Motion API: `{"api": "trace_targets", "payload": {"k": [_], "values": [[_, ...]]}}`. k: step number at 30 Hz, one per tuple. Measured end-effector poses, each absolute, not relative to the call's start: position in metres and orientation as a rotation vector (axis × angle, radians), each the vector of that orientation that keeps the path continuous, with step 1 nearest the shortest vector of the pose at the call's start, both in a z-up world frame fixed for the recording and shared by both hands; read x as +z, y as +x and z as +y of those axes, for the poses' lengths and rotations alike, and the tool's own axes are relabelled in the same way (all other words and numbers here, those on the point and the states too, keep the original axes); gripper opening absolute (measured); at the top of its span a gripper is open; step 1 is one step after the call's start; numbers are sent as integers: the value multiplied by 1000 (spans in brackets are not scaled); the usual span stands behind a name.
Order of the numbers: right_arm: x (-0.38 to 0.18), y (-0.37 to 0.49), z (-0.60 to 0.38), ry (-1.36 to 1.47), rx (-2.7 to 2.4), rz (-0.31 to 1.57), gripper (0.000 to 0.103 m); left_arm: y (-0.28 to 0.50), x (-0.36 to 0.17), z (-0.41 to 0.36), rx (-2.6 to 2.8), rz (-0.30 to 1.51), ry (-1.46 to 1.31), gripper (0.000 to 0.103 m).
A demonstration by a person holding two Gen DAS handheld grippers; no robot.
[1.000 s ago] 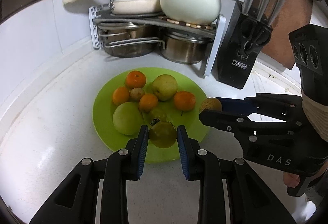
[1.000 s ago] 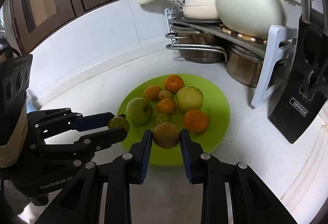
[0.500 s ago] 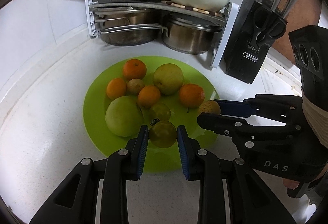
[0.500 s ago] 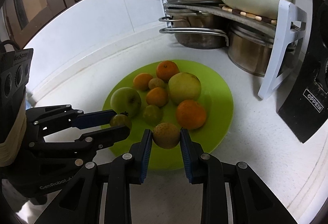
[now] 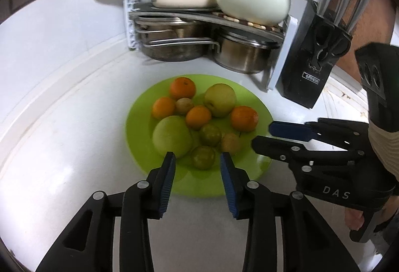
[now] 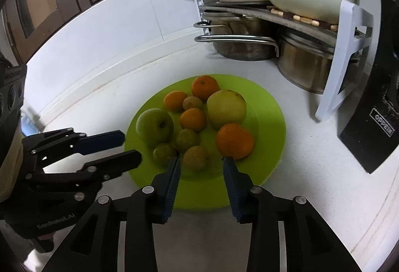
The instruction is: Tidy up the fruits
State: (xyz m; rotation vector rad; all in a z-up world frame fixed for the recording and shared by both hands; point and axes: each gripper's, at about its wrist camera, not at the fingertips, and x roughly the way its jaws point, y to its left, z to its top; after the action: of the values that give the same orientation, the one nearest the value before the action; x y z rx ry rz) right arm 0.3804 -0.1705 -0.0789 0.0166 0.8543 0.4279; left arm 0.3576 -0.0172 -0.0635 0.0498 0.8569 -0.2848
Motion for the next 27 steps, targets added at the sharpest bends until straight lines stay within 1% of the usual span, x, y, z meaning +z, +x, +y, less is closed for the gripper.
{"api": "trace_targets", "payload": {"k": [4,5,6,7,8,10,12,13,14,15,17,21,23,24,27], "values": [[-69,365,-169,8,405,833,37,341,-49,-10,-221,823,55,47],[-66,359,-168,7,398,823,37,336,-45,-8,-210,810,54,51],[-63,354,-168,6,390,815,40,331,-41,-6,-193,796,53,57],[-59,346,-168,8,378,805,43,327,-38,-4,-184,787,53,60],[-55,341,-169,11,373,798,44,322,-34,-2,-174,774,51,65],[-48,327,-168,10,353,777,44,312,-27,1,-163,747,57,69],[-42,315,-167,8,340,760,44,301,-21,4,-151,726,68,78],[-38,308,-166,6,329,751,45,294,-18,6,-149,710,73,79],[-35,301,-166,8,317,740,45,289,-16,7,-151,701,77,82],[-32,294,-165,11,305,731,49,282,-14,9,-151,690,85,84],[-28,282,-164,18,275,716,53,273,-10,11,-152,677,95,86],[-21,257,-165,36,240,699,54,251,-3,12,-156,659,103,89],[-20,246,-167,43,234,690,56,239,-2,10,-152,653,110,89],[-19,240,-168,50,238,685,58,232,-1,9,-146,648,109,89],[-15,222,-172,42,252,673,59,213,4,5,-117,636,92,89]]}}
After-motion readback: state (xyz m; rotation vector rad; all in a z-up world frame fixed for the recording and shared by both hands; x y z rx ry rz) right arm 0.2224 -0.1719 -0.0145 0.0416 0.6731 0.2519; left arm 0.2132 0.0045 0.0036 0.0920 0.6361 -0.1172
